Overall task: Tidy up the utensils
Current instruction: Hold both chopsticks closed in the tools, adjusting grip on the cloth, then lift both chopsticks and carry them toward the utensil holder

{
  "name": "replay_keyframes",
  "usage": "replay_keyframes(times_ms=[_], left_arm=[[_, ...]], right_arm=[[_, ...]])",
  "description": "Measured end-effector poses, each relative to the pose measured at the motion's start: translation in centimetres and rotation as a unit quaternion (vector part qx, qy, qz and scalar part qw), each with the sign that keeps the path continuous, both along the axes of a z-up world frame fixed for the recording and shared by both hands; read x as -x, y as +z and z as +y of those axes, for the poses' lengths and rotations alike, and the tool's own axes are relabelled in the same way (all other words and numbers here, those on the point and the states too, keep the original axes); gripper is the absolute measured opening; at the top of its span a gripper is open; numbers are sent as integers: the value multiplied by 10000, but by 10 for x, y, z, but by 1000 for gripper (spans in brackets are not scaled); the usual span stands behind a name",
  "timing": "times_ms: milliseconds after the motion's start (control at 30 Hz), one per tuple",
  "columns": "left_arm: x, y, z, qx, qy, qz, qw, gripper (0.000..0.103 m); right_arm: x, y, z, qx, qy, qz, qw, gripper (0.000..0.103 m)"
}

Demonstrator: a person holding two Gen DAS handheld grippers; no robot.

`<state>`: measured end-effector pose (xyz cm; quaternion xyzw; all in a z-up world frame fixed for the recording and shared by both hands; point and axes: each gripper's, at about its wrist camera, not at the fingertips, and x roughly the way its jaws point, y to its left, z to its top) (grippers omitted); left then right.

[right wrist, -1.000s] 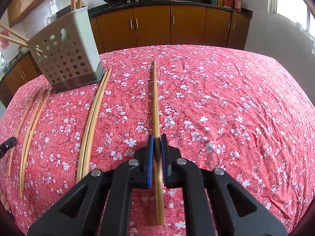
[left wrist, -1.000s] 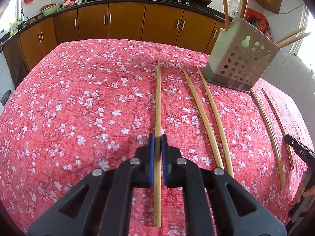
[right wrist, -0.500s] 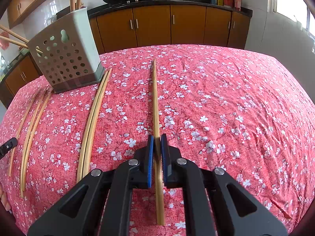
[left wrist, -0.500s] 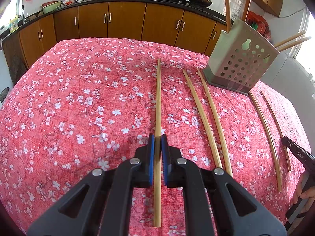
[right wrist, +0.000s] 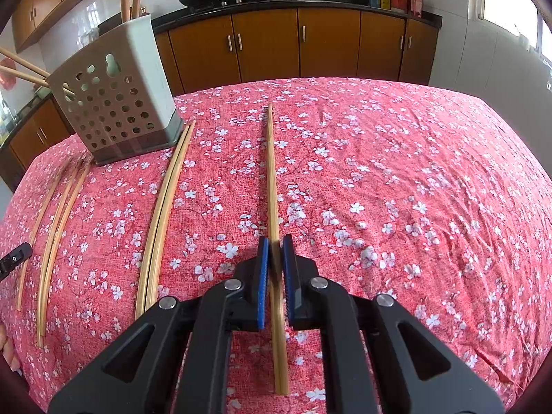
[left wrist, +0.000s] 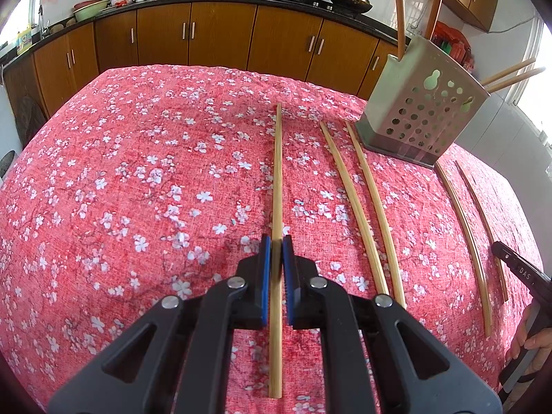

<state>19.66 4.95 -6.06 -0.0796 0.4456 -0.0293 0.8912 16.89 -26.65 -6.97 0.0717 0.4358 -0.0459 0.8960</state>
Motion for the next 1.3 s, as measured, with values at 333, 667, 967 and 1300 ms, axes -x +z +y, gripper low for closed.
replay_keyframes(times_ms=[333, 667, 967, 1300], left_arm=[[9, 0, -9, -236, -80, -1, 9997, 12], [22, 1, -10, -419, -68, -23, 9991, 8], [30, 37, -5, -437, -72, -524, 9976, 8], [35, 72, -9, -436, -95, -1008, 9939, 8]], right_arm=[[14, 2, 3, 7, -3, 5, 10000, 11], [22, 5, 4, -24, 54, 34, 10000, 8], [32, 42, -7, -142, 4, -498, 9987, 8], [35, 66, -13, -174, 14, -837, 9963, 8]])
